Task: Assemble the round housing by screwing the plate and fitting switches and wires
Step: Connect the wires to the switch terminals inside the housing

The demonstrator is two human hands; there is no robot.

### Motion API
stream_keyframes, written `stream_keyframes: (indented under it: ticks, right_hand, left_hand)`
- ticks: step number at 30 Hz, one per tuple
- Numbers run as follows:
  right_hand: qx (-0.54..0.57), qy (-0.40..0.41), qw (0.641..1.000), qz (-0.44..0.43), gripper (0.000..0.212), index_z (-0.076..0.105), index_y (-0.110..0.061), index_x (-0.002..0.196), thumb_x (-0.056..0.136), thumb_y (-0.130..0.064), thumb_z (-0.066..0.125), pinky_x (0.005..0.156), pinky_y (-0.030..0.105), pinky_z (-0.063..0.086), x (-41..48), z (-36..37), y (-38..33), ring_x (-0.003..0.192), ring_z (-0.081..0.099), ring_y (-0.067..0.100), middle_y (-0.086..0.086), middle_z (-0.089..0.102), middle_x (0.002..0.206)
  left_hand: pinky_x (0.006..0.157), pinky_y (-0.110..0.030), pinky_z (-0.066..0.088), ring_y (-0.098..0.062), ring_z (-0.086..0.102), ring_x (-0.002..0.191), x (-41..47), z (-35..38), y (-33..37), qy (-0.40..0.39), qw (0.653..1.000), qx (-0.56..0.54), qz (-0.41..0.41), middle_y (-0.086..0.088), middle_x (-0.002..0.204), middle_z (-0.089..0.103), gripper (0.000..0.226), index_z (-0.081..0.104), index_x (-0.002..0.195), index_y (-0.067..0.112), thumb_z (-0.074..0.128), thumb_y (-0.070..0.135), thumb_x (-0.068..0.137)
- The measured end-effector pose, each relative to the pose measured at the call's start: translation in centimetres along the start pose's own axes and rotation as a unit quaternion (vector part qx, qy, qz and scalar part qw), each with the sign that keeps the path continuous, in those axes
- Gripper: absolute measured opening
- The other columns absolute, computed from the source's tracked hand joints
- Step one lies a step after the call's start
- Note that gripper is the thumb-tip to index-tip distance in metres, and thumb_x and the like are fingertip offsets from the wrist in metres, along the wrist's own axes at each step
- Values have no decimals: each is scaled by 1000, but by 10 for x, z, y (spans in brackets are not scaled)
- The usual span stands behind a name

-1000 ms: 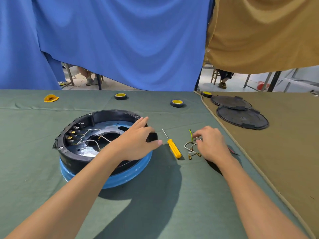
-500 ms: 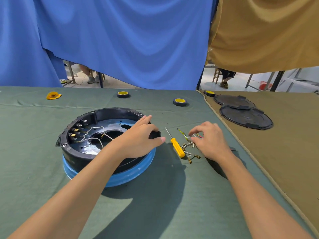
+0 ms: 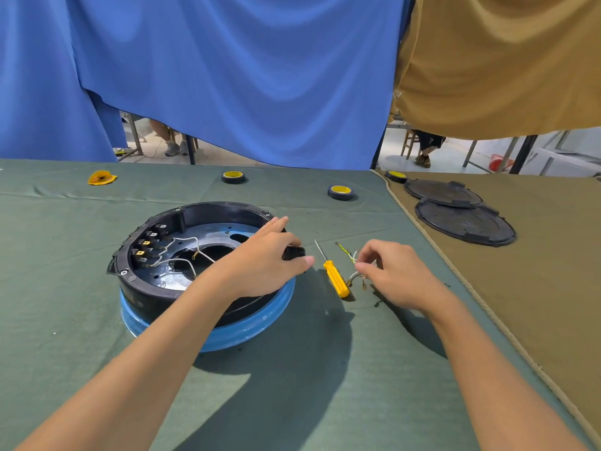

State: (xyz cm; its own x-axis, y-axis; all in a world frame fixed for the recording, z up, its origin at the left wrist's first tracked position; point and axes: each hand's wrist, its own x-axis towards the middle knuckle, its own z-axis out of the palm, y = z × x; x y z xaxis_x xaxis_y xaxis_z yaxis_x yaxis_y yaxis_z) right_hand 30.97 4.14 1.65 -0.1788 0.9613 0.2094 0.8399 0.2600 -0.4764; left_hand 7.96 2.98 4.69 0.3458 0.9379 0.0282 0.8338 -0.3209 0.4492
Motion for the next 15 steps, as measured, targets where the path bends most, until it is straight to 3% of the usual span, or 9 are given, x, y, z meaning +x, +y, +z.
stream_keyframes:
  ticks: [2, 4, 6, 8, 10, 12, 15]
  right_hand:
    - [113, 57, 992, 28, 10, 61, -20, 83, 92, -17, 62, 62, 18, 42, 0, 0, -8, 73, 59, 7, -7, 66, 80]
    - [254, 91, 962, 49, 7, 60, -17, 88, 91, -12, 65, 55, 24, 43, -2, 4, -20, 62, 60, 13, 0, 69, 75]
    - [383, 90, 918, 46, 16, 58, -16, 99, 90, -5, 65, 45, 25, 41, -6, 8, -33, 50, 52, 16, 4, 65, 64]
    - [454, 91, 885, 36, 25, 60, -16, 106, 89, 2, 64, 43, 25, 44, -7, 11, -44, 49, 53, 19, 6, 63, 59]
    - [495, 99, 863, 35, 24, 66, -12, 102, 87, 6, 64, 47, 24, 49, -7, 13, -54, 51, 58, 17, 7, 65, 61]
    - [518, 107, 848, 41, 20, 69, -8, 97, 86, 8, 64, 50, 23, 51, -6, 17, -63, 53, 60, 16, 10, 67, 64]
    - [550, 91, 827, 62, 16, 67, -4, 97, 87, 7, 64, 55, 23, 55, -5, 18, -70, 57, 67, 18, 12, 70, 67]
  left_hand:
    - [118, -33, 12, -13, 3, 152, 0, 0, 0, 15, 1000, 0, 4, -1, 166, 10, 54, 49, 142, 17, 47, 49, 99]
    - [118, -32, 14, -12, 9, 151, 0, -1, 0, 36, 999, -11, 14, 0, 164, 20, 54, 51, 141, 19, 45, 51, 98]
    - [113, -29, 21, -9, 19, 149, -1, -2, -1, 52, 997, -47, 29, 3, 157, 36, 48, 59, 132, 24, 45, 54, 97]
    - [103, -26, 31, -7, 35, 142, -4, -2, -2, 67, 993, -87, 40, 6, 140, 57, 40, 66, 118, 27, 48, 54, 95]
    - [94, -29, 43, -12, 54, 124, -6, -2, -1, 79, 989, -114, 46, 7, 113, 70, 33, 71, 106, 26, 53, 51, 94]
    - [87, -38, 49, -17, 62, 101, -7, -3, 0, 101, 985, -131, 57, 3, 90, 71, 26, 73, 93, 23, 57, 43, 95]
    - [74, -34, 50, -11, 63, 78, -7, -5, -2, 139, 977, -146, 69, 4, 81, 71, 20, 74, 90, 23, 58, 32, 97]
